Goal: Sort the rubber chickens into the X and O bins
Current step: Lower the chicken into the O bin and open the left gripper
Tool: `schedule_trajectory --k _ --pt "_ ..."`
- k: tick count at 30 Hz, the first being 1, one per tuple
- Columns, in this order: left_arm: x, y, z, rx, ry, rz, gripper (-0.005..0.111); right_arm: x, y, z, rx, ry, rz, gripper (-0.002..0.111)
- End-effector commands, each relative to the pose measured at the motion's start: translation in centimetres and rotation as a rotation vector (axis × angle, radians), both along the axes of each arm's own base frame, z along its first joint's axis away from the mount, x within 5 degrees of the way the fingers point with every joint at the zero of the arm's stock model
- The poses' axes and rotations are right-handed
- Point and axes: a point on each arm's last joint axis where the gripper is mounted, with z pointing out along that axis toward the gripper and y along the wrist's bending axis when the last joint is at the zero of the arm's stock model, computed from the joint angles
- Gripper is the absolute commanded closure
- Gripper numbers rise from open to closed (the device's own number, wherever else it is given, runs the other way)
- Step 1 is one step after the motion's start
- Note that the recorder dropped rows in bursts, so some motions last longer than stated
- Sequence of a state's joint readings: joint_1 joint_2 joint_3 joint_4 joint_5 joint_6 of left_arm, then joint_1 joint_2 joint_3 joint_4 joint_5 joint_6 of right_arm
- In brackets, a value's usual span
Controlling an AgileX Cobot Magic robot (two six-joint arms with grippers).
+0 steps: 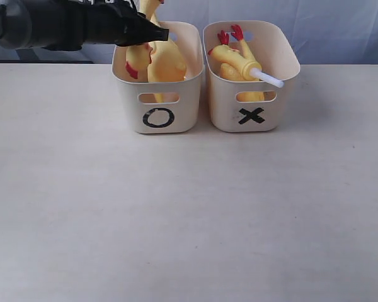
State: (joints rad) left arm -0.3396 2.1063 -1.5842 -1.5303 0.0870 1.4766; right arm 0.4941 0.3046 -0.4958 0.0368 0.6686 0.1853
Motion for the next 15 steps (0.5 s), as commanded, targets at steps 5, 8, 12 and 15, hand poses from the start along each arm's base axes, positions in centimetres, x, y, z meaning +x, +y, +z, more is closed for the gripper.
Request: schedule_trajectory --k 5,8,12,15 --pt "0.0 -0.1 0.3 -0.099 0.033 0.048 0.107 0.0 0.0 0.0 -0.003 -0.015 -0.002 0.109" --pt "-0.2 0.0 -0.3 -0.105 0.055 0.056 0.107 0.0 0.0 0.0 -0.003 -0.015 -0.002 0.109" --pt "-0.5 0.1 -1.1 -0.074 0.072 0.046 0.107 0.0 0.0 0.0 -0.004 -0.016 -0.001 0.109" --pt "-0.7 0.0 -1.3 -0.080 0.081 0.029 0.107 0.0 0.0 0.0 -0.004 -0.016 -0.001 0.109"
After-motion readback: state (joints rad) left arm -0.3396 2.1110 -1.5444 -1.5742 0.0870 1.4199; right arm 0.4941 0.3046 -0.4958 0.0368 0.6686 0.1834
